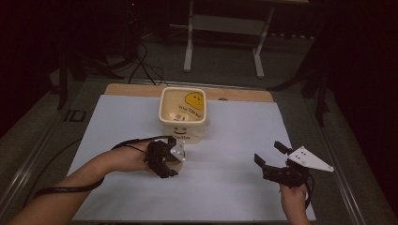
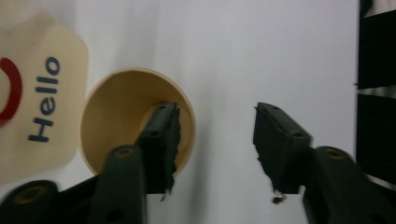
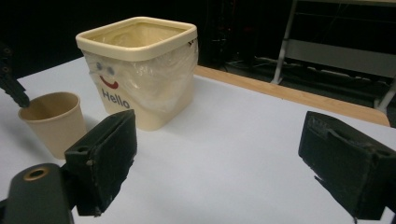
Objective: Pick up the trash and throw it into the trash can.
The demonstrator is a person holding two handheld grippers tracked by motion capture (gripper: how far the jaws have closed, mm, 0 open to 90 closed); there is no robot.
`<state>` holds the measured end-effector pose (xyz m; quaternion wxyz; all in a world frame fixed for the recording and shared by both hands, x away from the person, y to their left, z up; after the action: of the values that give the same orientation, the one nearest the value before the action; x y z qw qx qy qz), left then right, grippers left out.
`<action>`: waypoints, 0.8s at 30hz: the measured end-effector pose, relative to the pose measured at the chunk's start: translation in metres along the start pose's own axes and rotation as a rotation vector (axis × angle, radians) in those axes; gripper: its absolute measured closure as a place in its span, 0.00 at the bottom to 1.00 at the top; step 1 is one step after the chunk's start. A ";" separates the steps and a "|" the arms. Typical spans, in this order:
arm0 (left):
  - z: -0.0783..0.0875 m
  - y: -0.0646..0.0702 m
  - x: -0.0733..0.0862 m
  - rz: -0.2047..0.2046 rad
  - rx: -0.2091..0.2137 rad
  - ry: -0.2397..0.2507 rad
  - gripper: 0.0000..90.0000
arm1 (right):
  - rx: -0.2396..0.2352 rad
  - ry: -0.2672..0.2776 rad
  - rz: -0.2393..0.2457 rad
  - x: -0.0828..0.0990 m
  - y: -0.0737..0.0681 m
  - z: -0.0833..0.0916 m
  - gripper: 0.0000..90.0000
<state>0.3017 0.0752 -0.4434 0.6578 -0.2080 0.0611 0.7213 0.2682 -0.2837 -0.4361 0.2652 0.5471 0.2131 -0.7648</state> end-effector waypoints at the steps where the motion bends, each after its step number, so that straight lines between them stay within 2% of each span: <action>1: -0.001 0.000 0.000 -0.004 0.004 -0.004 0.65 | 0.000 0.000 0.001 0.000 0.000 0.000 0.13; 8: -0.009 -0.006 0.000 -0.002 0.015 -0.044 0.74 | -0.003 0.000 0.001 0.000 0.000 -0.001 0.13; 9: -0.013 -0.007 0.000 -0.001 0.026 -0.058 0.76 | -0.005 -0.002 0.001 0.000 0.000 -0.001 0.13; 14: -0.021 -0.012 0.000 0.004 0.022 -0.085 0.78 | -0.006 -0.007 0.004 0.001 -0.001 -0.001 0.13; 19: -0.027 -0.013 -0.001 -0.012 0.006 -0.115 0.86 | -0.006 -0.009 0.004 0.001 0.000 -0.002 0.13; 23: -0.029 -0.014 -0.001 -0.011 0.020 -0.139 0.87 | -0.007 -0.016 0.001 0.001 0.000 -0.002 0.13; 24: -0.029 -0.014 -0.001 -0.016 0.006 -0.139 0.89 | -0.008 -0.016 0.001 0.002 0.000 -0.002 0.13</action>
<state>0.3218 0.0654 -0.4670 0.6669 -0.1560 0.0156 0.7285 0.2697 -0.2829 -0.4383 0.2692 0.5401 0.2138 -0.7682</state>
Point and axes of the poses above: each handheld gripper's, and its own axes: z roughly backward along the jaws, x roughly out of its underside, y roughly to its right, the point moved 2 cm from there along -z, roughly forward along the jaws, and after that the axes turned 6 degrees about -x, right-handed, at the moved point
